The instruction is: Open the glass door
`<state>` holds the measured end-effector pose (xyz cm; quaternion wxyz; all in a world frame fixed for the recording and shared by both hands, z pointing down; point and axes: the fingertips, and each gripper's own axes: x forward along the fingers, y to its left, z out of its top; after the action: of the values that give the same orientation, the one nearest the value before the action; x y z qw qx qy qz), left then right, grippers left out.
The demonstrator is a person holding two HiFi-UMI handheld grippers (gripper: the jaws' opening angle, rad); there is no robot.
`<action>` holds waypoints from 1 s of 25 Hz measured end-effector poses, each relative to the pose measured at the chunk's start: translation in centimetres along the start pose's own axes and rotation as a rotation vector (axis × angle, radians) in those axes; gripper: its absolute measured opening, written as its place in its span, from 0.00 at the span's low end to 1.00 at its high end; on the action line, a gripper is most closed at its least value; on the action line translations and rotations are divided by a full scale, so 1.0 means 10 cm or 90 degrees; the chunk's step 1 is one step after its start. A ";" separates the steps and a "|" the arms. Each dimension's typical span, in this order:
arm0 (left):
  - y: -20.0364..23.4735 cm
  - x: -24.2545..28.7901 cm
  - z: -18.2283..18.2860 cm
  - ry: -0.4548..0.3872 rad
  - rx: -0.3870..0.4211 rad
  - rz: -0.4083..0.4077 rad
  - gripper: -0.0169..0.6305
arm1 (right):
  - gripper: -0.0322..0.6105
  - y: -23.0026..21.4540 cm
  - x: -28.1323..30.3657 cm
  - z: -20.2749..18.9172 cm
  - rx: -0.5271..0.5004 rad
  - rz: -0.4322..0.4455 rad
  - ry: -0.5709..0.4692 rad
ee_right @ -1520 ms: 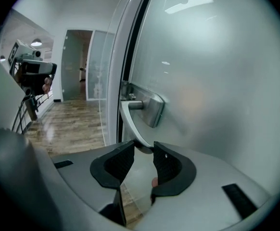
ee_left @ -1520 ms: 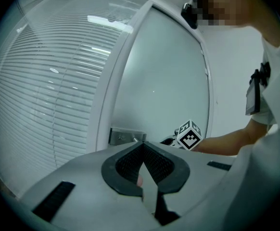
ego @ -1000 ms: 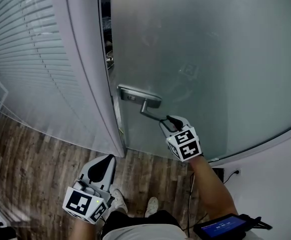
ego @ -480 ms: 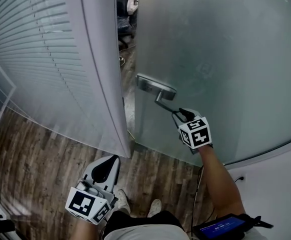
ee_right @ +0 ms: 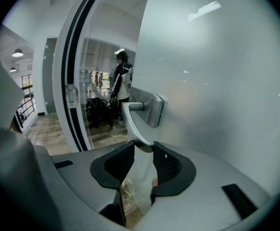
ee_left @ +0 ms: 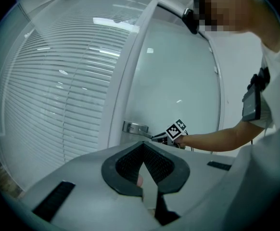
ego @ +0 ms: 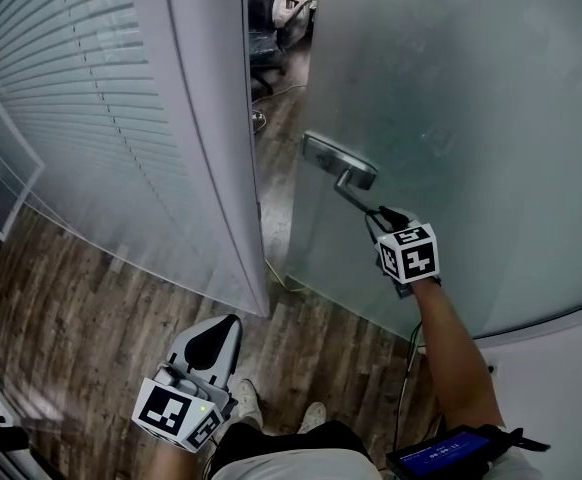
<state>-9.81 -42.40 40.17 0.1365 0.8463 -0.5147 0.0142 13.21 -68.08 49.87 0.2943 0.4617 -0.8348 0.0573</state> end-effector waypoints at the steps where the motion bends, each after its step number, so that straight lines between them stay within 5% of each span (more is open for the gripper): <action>1: 0.01 0.01 -0.01 0.001 0.000 0.002 0.03 | 0.24 -0.03 0.03 0.01 0.001 -0.002 0.001; 15: 0.21 0.14 -0.13 0.001 -0.003 0.014 0.03 | 0.24 -0.48 0.49 0.05 -0.051 -0.047 0.041; 25: 0.21 0.13 -0.41 0.007 0.010 0.018 0.03 | 0.24 -0.80 0.66 -0.11 -0.019 -0.092 0.026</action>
<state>-10.55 -43.48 44.76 0.1324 0.8398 -0.5259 0.0251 17.51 -77.07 52.95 0.3219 0.5151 -0.7937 0.0327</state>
